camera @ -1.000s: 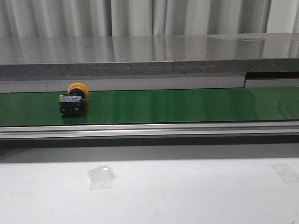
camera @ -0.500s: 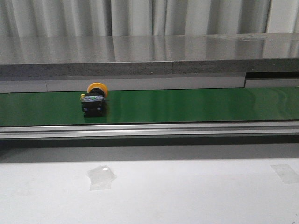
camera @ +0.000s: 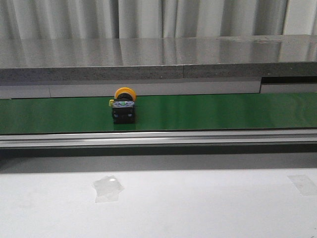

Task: Move button from left to right

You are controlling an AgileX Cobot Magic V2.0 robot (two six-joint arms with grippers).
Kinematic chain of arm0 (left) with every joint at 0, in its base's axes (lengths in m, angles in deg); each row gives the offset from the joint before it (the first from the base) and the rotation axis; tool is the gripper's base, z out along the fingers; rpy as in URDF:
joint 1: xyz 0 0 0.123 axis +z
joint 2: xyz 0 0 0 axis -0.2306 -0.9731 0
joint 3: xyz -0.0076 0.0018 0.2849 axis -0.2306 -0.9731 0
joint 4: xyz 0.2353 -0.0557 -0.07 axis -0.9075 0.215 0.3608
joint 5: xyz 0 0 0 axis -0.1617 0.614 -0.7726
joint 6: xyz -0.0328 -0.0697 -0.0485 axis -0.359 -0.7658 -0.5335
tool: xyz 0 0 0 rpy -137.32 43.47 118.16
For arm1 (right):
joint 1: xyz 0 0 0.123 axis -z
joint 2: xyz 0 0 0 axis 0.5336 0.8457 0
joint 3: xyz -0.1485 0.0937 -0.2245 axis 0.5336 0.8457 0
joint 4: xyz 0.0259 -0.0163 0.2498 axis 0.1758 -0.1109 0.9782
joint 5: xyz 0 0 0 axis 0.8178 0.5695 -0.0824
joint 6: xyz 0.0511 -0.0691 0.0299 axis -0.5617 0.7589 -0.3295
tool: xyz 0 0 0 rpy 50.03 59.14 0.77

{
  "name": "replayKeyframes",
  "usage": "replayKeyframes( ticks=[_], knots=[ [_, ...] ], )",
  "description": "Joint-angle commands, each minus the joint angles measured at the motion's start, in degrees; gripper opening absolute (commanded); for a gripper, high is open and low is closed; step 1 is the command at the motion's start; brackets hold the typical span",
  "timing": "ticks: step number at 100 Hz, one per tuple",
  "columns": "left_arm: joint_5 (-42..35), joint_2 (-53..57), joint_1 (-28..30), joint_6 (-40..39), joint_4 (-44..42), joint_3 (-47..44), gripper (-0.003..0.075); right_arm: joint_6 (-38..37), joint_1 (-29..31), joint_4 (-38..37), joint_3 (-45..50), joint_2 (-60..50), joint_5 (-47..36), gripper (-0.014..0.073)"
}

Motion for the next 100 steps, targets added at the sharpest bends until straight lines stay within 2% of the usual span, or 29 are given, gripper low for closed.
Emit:
replayKeyframes(
  ticks=[1,23,40,61,82,91,100],
  knots=[
    [-4.6,-0.3,-0.3,-0.3,1.5,1.5,-0.0020,0.2,0.0,0.1,-8.0,6.0,3.9,-0.0068],
    [-4.6,-0.3,-0.3,-0.3,1.5,1.5,-0.0020,0.3,0.0,0.1,-23.5,19.7,21.5,-0.0068],
    [-4.6,-0.3,-0.3,-0.3,1.5,1.5,-0.0020,0.3,0.0,0.2,-31.7,29.3,30.0,-0.0068],
    [-4.6,-0.3,-0.3,-0.3,1.5,1.5,-0.0020,0.3,0.0,0.7,-33.5,36.4,32.0,-0.0068],
    [-4.6,-0.3,-0.3,-0.3,1.5,1.5,-0.0020,0.3,0.0,1.6,-33.5,38.5,32.9,-0.0059],
    [-4.6,-0.3,-0.3,-0.3,1.5,1.5,-0.0020,0.3,0.0,2.1,-33.5,38.5,33.0,0.0022],
    [-4.6,-0.3,-0.3,-0.3,1.5,1.5,-0.0020,0.3,0.0,2.5,-33.5,38.5,33.1,0.0190]
  ],
)
